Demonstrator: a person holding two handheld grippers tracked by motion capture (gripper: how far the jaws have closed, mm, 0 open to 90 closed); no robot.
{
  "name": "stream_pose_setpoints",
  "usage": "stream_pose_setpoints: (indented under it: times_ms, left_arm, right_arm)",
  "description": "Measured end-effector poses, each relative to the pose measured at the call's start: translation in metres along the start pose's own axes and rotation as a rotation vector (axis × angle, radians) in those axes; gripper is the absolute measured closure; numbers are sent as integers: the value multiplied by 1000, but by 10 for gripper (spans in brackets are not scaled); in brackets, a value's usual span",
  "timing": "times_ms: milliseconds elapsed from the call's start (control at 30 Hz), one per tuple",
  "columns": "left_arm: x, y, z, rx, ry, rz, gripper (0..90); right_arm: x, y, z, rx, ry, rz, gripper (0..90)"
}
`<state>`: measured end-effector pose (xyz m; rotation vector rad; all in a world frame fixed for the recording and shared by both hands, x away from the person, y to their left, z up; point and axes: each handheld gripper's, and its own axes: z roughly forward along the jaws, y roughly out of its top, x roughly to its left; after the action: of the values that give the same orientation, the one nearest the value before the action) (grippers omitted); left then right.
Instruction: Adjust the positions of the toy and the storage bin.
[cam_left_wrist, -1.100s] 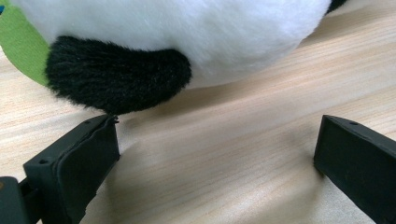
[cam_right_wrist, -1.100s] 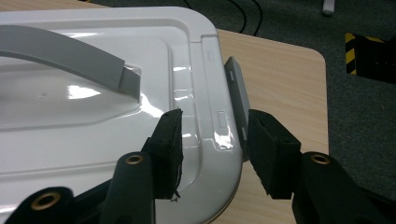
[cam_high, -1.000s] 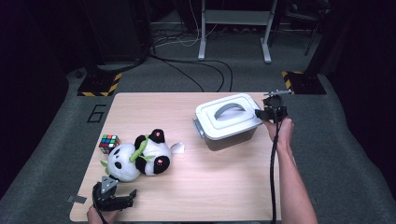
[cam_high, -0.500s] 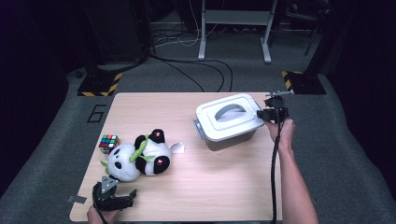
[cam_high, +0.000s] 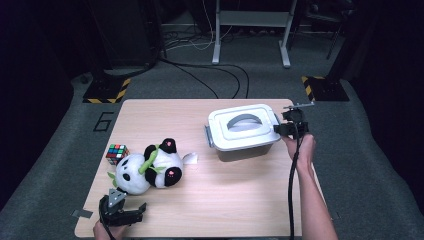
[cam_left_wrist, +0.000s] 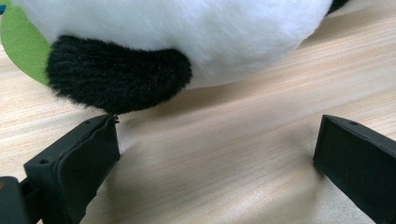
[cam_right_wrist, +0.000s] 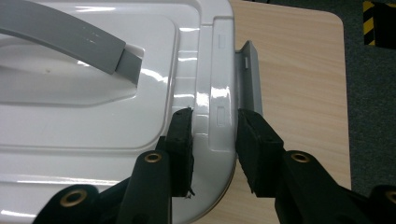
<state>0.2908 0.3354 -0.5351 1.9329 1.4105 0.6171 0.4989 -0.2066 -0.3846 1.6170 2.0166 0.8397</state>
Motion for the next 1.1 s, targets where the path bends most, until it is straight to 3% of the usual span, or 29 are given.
stream_pose_setpoints:
  times_ms: [100,367,500,600,700,800,900,933,1100]
  left_arm:
    - [0,0,0,-2,0,-2,1]
    - [0,0,0,-2,2,-2,1]
    - [0,0,1,-4,1,-2,1]
    - [0,0,1,-4,0,-2,1]
    - [0,0,0,0,-2,0,1]
    - [0,0,0,-2,1,0,1]
    - [0,0,0,-4,0,-1,1]
    - [0,0,0,1,-1,1,1]
    - [0,0,0,0,-3,0,2]
  right_arm:
    - [3,-7,-5,-6,17,18,658]
    - [17,-15,-11,-8,31,-20,650]
    - [12,-14,-19,-101,26,-33,639]
    - [3,-10,-21,-128,14,-26,635]
    - [-4,-8,-16,-112,1,-29,637]
    - [-18,-8,6,-84,15,-18,649]
    - [-19,-8,15,-52,11,-11,661]
    - [-21,-8,20,-65,33,-10,696]
    - [-18,-9,30,-34,30,-21,794]
